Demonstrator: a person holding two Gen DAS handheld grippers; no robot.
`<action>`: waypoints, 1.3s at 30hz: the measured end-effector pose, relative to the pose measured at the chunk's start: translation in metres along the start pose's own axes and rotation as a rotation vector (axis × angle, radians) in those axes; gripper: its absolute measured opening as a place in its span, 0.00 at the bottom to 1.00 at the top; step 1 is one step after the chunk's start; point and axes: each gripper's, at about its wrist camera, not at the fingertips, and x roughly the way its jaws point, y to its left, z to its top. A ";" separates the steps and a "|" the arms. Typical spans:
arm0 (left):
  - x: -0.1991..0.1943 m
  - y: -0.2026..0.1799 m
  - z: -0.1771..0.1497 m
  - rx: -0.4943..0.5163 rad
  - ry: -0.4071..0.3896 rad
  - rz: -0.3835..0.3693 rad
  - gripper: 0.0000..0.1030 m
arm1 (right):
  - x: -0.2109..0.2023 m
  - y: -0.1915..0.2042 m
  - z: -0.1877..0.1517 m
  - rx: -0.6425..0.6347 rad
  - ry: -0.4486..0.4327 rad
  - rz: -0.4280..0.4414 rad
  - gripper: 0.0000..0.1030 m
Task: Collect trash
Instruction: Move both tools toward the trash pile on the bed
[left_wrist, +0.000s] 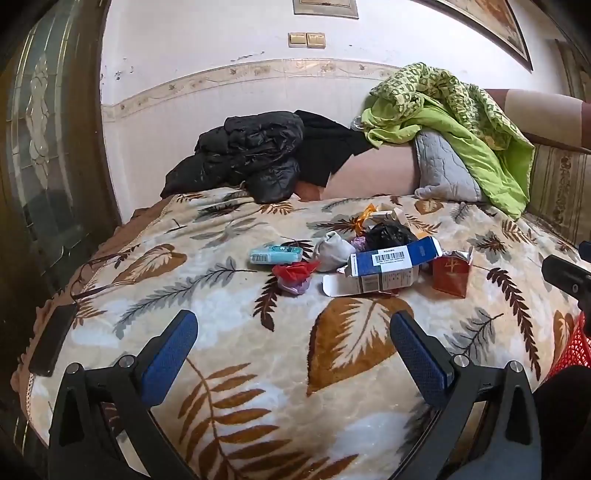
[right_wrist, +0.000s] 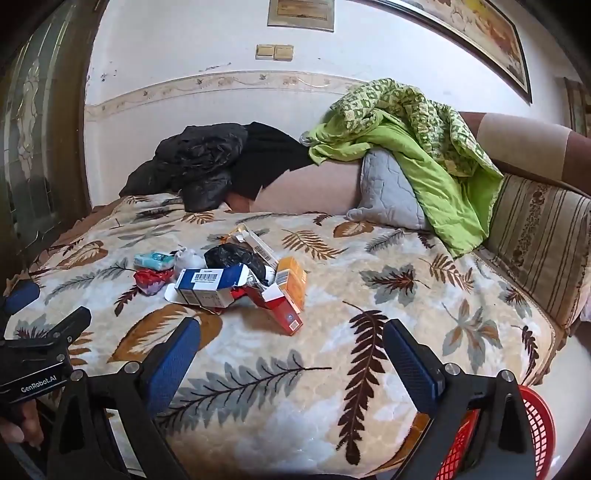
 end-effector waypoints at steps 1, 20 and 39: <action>0.000 0.000 -0.001 0.000 0.002 -0.001 1.00 | 0.000 -0.001 0.000 0.004 0.004 -0.001 0.97; 0.002 0.004 -0.003 0.003 0.006 0.001 1.00 | 0.002 0.004 0.001 -0.012 0.017 -0.003 0.97; 0.002 0.005 -0.002 0.008 0.010 0.002 1.00 | 0.004 0.003 -0.001 -0.014 0.027 0.002 0.97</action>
